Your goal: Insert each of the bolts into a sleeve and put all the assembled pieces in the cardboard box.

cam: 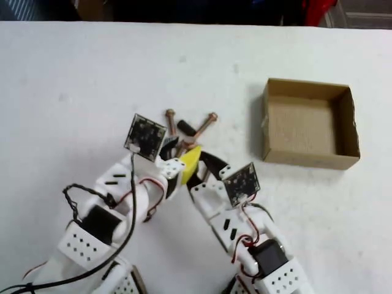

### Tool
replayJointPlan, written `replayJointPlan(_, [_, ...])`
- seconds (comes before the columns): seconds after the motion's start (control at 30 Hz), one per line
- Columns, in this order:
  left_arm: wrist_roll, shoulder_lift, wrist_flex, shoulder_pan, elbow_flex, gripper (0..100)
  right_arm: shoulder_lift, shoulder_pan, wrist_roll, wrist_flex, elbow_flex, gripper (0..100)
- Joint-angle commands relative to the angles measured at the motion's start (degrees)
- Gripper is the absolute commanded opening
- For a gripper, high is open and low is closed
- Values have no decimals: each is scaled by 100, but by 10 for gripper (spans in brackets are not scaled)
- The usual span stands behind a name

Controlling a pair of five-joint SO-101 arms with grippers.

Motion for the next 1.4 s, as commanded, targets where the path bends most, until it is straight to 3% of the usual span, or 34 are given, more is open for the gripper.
replayJointPlan(0.0, [-26,57,105,-75,-167,196,-127,154,88,-31,-440,17])
replayJointPlan(0.4, [369,57,105,-75,-264,198,-127,154,88,-31,-440,17])
replayJointPlan(0.77, [791,57,123,-84,-352,374,-127,180,88,-31,-440,17])
replayJointPlan(1.0, [774,57,132,-242,-440,372,-127,180,88,-22,-440,17])
replayJointPlan(1.2, [738,57,149,-936,-1055,312,-127,189,97,-22,-422,17])
replayJointPlan(1.37, [-510,57,519,-1349,-1530,202,-127,189,229,-22,-422,17])
